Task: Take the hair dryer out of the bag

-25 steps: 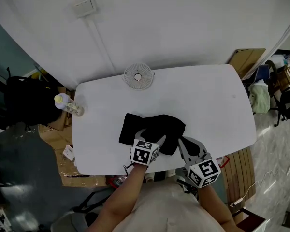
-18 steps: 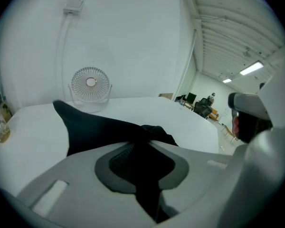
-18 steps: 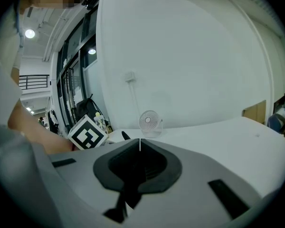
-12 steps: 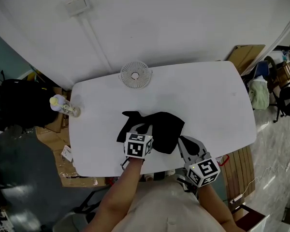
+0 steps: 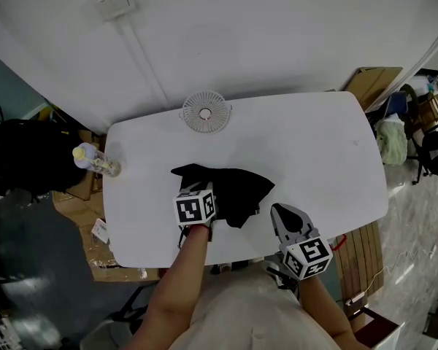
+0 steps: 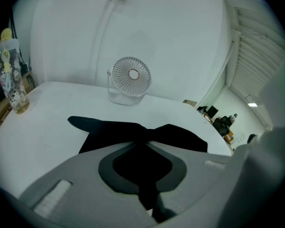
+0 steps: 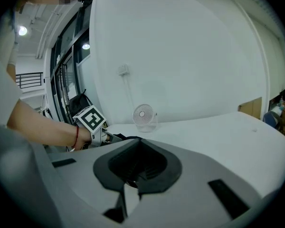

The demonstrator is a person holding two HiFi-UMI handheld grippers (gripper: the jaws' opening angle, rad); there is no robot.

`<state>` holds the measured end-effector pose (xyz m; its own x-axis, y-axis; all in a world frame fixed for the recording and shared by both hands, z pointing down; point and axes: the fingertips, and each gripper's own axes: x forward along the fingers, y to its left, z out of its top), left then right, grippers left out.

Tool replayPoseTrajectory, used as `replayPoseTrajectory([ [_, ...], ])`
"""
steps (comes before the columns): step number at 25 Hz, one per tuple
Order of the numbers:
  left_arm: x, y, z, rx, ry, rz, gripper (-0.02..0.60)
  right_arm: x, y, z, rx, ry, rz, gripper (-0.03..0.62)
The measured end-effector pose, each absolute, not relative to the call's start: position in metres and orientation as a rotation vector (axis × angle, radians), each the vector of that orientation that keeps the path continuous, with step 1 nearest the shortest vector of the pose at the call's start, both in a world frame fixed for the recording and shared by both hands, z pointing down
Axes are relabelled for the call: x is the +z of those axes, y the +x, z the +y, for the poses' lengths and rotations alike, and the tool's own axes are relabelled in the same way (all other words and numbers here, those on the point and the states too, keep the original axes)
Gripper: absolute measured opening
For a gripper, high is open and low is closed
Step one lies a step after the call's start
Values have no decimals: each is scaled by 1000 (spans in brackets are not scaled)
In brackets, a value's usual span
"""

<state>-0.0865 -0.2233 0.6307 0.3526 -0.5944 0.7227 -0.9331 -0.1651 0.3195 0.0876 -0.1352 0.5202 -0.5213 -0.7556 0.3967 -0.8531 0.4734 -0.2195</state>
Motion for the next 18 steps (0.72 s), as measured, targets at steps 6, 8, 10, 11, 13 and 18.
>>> replayPoseTrajectory([
  [6,641,-105,-224,554,1762,-1352,17,535,82,-139,590,1337,-2429,18],
  [8,642,-106,-224,545,1758,-1343,17,541,78,-138,600,1308,-2409,19],
  [10,642,-105,-224,536,1760,-1334,17,549,73,-137,636,1276,-2388,40],
  [11,641,-104,-224,532,1763,-1330,17,554,71,-136,661,1259,-2380,95],
  [13,640,-103,-225,525,1770,-1324,17,563,67,-133,705,1224,-2363,152],
  [18,640,-102,-225,516,1777,-1317,17,581,60,-128,755,1170,-2306,232],
])
